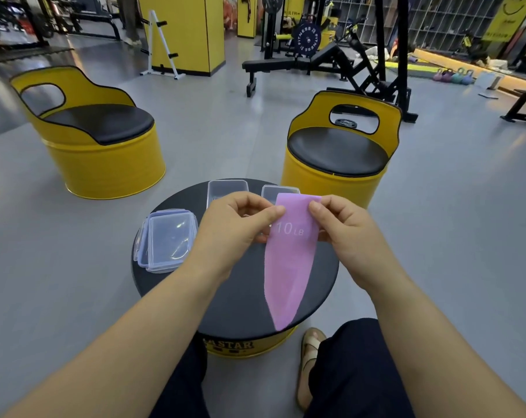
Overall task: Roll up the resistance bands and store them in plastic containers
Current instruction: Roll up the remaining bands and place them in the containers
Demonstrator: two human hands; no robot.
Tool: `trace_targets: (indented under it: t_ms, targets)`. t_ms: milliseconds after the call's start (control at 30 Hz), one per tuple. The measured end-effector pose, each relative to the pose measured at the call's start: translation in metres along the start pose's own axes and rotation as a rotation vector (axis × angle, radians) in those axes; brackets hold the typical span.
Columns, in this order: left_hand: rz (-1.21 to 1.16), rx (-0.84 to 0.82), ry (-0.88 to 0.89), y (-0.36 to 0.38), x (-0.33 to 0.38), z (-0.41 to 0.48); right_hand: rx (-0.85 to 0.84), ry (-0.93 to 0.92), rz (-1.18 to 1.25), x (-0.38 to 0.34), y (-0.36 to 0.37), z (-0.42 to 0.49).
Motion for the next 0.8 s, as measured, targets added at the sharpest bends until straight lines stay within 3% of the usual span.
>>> trace_targets:
  t_ms: [333,433,567,800]
  targets:
    - [0.018,0.072,0.078,0.003,0.010,-0.009,0.063,-0.038,0.180,-0.005,0.000,-0.006]
    - [0.001,0.026,0.035,0.011,0.006,-0.010,0.073,-0.015,0.267,-0.003,-0.002,-0.005]
    - [-0.075,-0.067,-0.034,0.022,0.000,-0.013,0.027,-0.036,0.208,-0.006,-0.002,-0.007]
    - [0.027,0.030,0.087,0.011,0.006,-0.015,0.008,-0.093,0.047,-0.016,-0.004,-0.009]
Point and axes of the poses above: each hand's wrist, its own z-axis towards the middle knuckle, its own y-axis out of the palm, x = y × z, the point moved 10 cm from there along z, towards the middle knuckle, and after that the axes turned 12 degrees about z, right-handed, at the moved point
